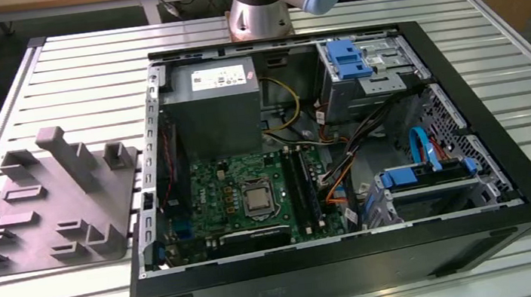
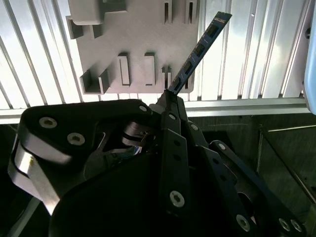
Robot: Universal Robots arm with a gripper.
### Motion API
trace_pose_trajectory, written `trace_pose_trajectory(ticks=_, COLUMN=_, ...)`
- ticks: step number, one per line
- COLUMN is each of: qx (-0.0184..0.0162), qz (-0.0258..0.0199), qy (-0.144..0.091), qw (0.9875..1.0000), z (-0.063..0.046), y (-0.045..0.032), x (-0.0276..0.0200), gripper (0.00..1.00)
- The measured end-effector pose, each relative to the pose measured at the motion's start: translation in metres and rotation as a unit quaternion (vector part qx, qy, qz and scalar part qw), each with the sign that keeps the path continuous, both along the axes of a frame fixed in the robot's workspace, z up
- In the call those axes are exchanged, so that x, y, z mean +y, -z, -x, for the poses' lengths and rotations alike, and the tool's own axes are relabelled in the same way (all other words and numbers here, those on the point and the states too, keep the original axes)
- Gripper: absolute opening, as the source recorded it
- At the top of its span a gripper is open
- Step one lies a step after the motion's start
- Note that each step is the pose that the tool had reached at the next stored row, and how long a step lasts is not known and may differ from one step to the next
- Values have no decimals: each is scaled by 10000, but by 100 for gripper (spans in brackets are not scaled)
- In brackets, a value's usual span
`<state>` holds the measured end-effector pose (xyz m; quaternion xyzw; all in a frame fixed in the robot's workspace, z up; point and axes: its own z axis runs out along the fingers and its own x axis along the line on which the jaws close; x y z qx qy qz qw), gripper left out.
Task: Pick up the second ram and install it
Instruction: 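Pick up the second ram and move it above second insertion slot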
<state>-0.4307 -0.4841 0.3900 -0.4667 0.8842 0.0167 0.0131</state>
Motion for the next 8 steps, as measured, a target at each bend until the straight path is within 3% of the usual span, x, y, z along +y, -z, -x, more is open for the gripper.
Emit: trace_pose_trajectory(ticks=8, qx=0, qz=0, qy=65, qw=10000, z=0, y=-42, x=0, gripper=11)
